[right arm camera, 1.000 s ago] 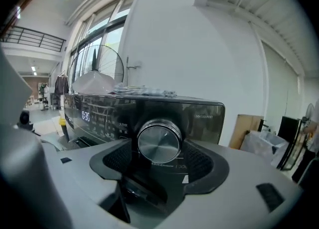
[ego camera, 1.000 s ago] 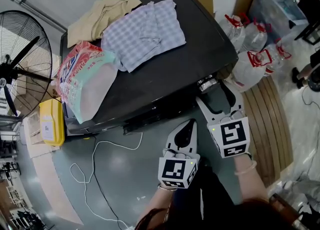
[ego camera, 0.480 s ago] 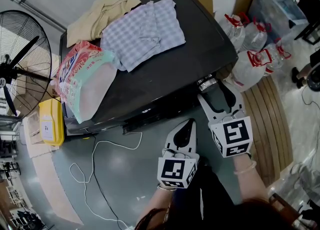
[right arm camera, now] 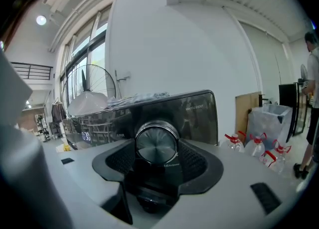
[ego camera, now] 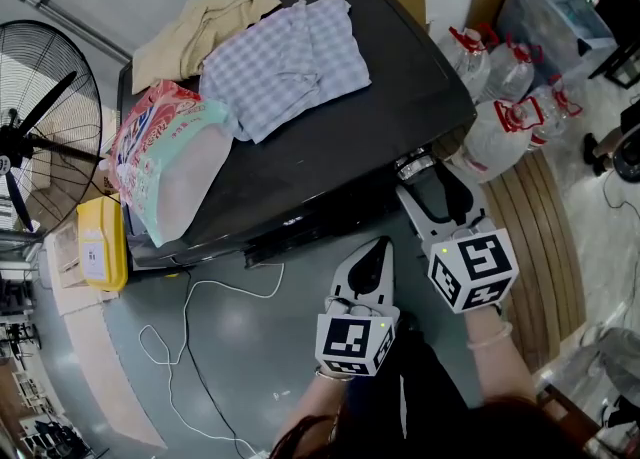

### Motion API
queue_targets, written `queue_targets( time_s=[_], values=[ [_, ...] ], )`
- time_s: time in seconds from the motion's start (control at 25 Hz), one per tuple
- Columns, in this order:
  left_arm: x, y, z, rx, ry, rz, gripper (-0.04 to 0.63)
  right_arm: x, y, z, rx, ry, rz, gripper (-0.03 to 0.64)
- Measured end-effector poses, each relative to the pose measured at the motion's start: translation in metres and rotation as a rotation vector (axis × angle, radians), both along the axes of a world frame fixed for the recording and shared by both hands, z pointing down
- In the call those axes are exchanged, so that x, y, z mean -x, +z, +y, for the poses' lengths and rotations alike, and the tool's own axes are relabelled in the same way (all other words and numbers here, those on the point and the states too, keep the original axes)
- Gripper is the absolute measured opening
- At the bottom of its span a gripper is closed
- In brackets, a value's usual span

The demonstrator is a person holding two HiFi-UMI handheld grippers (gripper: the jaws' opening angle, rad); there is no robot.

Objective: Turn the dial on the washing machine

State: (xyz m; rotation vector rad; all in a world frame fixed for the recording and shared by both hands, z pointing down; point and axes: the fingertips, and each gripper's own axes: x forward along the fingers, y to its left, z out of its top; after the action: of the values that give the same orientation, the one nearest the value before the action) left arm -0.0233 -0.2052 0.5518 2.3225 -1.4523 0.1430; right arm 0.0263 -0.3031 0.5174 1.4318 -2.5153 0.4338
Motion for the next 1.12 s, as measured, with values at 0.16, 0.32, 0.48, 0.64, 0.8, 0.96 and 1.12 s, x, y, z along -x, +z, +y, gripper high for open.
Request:
queue_targets(
  time_s=[0.16,0.32,0.48,0.64,0.8,0.96,1.12],
  values=[
    [-0.002,0.001,0.001,0.003,0.002,0.001,0.017,-0.001,0.001,0.0,0.024,0.011,-0.063,0.295],
    [-0.003,0.002,0.0,0.005,0.008,-0.001,0.017,-0.001,0.0,0.0,0.032,0.017,-0.097,0.295],
    [-0.004,0.004,0.002,0.011,0.01,-0.001,0.017,0.0,0.0,-0.001,-0.002,0.011,-0.032,0.296],
    [-0.006,0.005,0.002,0.013,0.013,-0.002,0.017,0.002,0.0,0.0,-0.04,-0.007,0.087,0.296],
    [-0.007,0.004,0.002,0.011,0.012,-0.001,0.017,0.006,-0.001,0.002,-0.086,-0.039,0.214,0.308],
    [-0.009,0.005,0.002,0.012,0.013,0.001,0.017,0.013,-0.003,0.006,-0.17,-0.088,0.391,0.316],
    [-0.01,0.005,0.003,0.012,0.017,0.001,0.017,0.013,-0.004,0.005,-0.199,-0.098,0.445,0.318]
  ],
)
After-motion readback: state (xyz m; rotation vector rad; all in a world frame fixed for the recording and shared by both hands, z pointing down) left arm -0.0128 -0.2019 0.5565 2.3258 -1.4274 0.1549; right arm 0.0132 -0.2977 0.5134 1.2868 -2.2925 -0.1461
